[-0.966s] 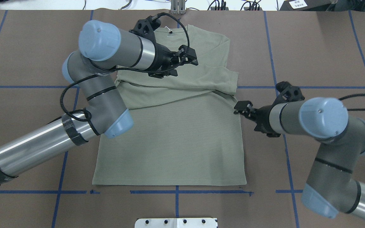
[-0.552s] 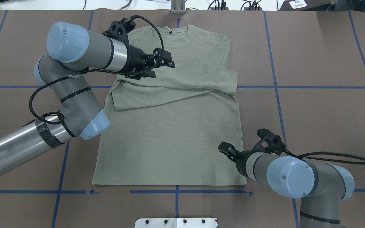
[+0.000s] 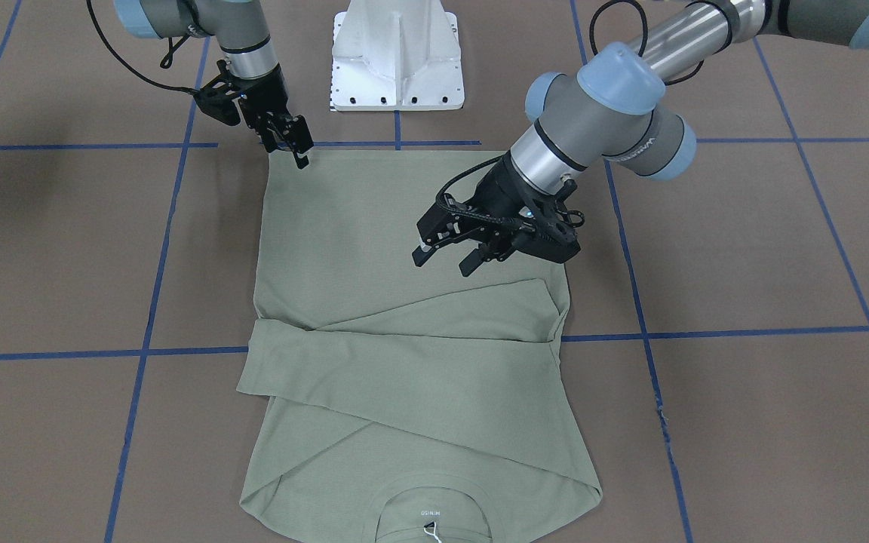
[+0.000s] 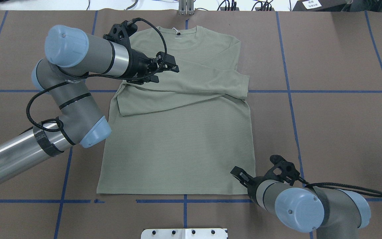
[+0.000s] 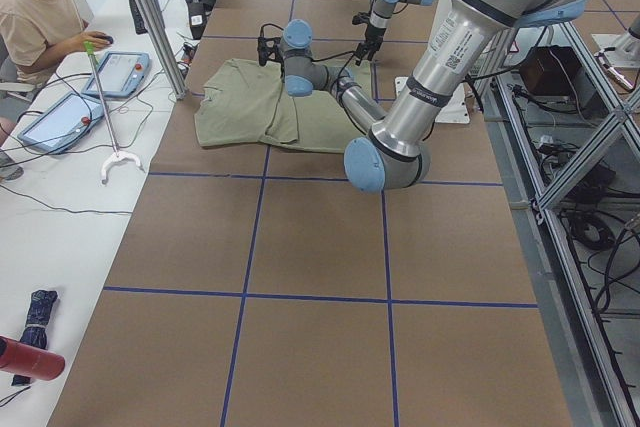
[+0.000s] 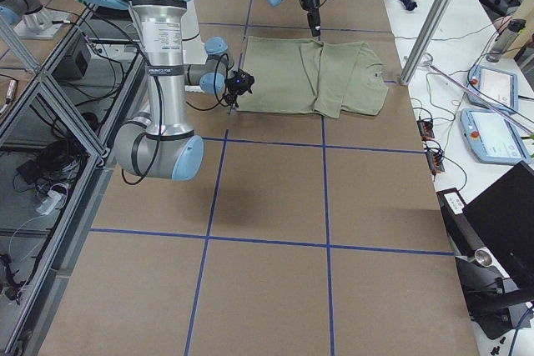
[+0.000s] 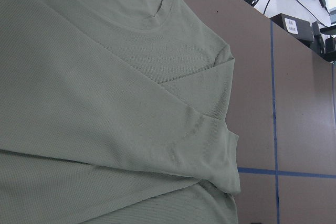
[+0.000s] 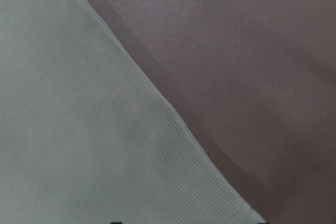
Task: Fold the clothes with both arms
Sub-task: 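Release the sleeve and move both grippers to the hem nearest the robot, then grasp the hem corners nearest the robot with both grippers, then lift the hem with both grippers and fold it up toward the collar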
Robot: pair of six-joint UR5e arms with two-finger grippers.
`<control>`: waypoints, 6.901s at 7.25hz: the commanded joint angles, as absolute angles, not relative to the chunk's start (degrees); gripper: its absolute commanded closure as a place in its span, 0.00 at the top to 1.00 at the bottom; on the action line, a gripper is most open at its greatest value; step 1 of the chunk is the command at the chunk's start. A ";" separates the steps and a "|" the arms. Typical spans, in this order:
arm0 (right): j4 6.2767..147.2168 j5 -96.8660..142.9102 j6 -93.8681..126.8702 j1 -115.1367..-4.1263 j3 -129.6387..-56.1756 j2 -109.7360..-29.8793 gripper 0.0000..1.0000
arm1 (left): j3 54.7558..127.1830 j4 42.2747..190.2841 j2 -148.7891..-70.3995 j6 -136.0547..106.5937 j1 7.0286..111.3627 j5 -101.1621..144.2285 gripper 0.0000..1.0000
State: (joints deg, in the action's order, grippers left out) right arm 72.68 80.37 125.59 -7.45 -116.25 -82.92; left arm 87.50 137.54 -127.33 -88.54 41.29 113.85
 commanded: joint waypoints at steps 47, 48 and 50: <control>72.95 92.07 108.70 -25.23 -124.08 -84.09 0.00 | 126.07 99.76 -102.27 -98.57 26.40 99.84 0.00; 72.86 99.07 105.59 -33.49 -114.88 -76.98 0.00 | 120.03 99.84 -106.57 -93.31 31.85 99.84 0.00; 72.60 104.50 98.28 -43.12 -99.39 -63.95 0.00 | 108.51 102.63 -112.82 -89.04 38.30 99.58 0.00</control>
State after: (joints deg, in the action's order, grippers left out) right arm 72.85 101.41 102.16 -37.21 -109.17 -71.93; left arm 115.49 100.76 -108.99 -91.69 34.27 99.83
